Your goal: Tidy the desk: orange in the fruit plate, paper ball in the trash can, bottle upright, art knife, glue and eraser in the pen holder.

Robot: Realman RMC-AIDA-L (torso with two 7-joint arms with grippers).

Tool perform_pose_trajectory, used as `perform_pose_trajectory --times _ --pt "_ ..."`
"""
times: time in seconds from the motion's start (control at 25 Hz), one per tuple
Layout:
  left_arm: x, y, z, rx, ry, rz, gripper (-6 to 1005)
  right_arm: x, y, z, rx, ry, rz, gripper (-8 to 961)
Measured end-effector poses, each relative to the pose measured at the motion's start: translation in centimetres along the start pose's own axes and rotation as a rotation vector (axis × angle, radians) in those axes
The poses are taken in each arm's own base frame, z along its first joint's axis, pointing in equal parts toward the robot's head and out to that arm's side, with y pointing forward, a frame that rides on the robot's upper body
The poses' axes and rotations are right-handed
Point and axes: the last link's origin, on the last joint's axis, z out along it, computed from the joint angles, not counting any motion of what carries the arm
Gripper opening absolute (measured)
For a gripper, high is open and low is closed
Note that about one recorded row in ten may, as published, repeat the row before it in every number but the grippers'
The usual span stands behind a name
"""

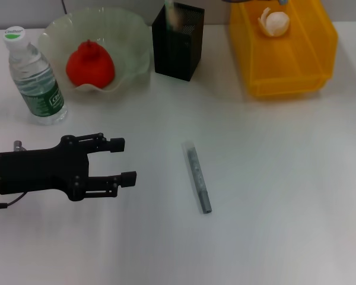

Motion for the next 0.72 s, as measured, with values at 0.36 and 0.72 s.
perform_pose_trajectory --times 0.36,0.72 --pt "0.0 0.0 0.0 0.0 -0.002 0.002 792 0.1 0.0 0.0 0.0 -0.001 0.006 481" --pt "0.1 -0.1 -0.1 0.002 -0.001 0.003 792 -0.7 1.9 -3.1 -0.236 -0.021 0.083 587"
